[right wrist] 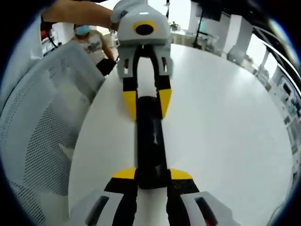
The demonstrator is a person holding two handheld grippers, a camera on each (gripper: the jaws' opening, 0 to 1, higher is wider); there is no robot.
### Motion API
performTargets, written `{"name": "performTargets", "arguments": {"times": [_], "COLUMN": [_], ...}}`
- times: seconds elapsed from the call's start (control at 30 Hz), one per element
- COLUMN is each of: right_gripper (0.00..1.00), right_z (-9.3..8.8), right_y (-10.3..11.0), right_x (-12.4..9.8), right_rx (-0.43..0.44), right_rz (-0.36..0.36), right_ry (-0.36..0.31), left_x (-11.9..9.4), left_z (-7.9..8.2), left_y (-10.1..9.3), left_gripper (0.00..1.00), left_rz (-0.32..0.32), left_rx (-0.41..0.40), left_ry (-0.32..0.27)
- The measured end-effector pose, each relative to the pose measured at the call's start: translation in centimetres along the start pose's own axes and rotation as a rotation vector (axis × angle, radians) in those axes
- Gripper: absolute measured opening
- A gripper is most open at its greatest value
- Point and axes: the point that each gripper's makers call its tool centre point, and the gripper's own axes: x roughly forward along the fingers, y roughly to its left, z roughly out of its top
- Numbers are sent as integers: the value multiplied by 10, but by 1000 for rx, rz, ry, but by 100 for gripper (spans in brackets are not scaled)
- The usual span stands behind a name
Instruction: Press the specified remote control buttons in sequence, fully releasing each button before pressing the next.
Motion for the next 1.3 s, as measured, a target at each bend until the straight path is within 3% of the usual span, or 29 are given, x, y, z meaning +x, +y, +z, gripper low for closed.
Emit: {"name": "performTargets", "arguments": {"times": [0.67,1.3], "right_gripper": [19,19], "right_z": [1,14], "right_y": [-2,-27], "right_x": [-2,-24], "right_rx": [4,-42], "right_rz": [-23,-158], "right_ry": [-16,-65], "left_x": [0,-14], "left_z": [1,21], "left_y": [5,32], "left_gripper": [23,24], "left_rz": [5,66], "left_rx": [31,107], "left_ry": [13,16]}}
